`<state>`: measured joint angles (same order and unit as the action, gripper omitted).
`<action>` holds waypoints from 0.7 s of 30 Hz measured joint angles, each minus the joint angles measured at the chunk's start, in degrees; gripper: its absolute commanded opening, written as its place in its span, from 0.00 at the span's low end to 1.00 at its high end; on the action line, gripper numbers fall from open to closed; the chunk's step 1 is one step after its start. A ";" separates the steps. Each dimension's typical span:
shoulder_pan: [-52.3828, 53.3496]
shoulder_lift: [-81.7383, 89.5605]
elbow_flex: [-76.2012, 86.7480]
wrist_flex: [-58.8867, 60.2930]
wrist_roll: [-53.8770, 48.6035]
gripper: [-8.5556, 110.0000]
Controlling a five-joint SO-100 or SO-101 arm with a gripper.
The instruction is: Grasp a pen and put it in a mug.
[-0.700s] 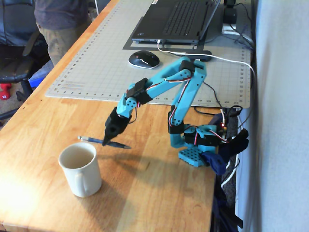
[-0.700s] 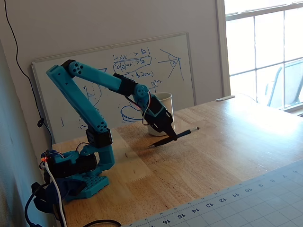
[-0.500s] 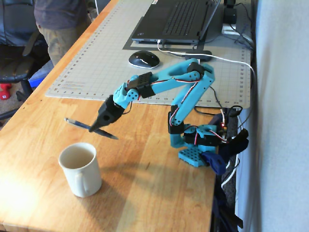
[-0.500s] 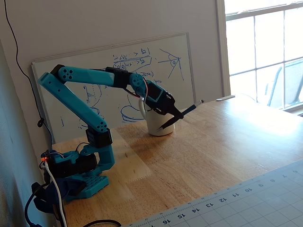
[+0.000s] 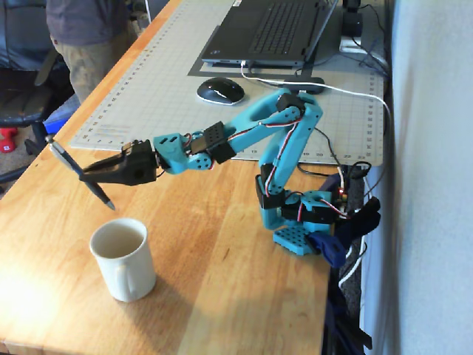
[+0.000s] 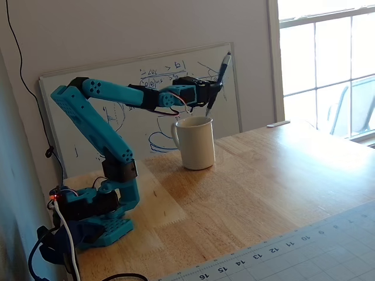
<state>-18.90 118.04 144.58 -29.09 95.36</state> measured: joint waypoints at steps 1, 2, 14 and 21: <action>-0.62 -0.26 0.00 -2.37 0.00 0.08; -1.14 -0.53 0.00 -4.31 0.00 0.08; -7.03 -1.14 6.68 -9.49 0.00 0.08; -10.28 -1.23 10.02 -9.49 0.00 0.08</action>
<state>-29.18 116.81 154.60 -38.58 95.36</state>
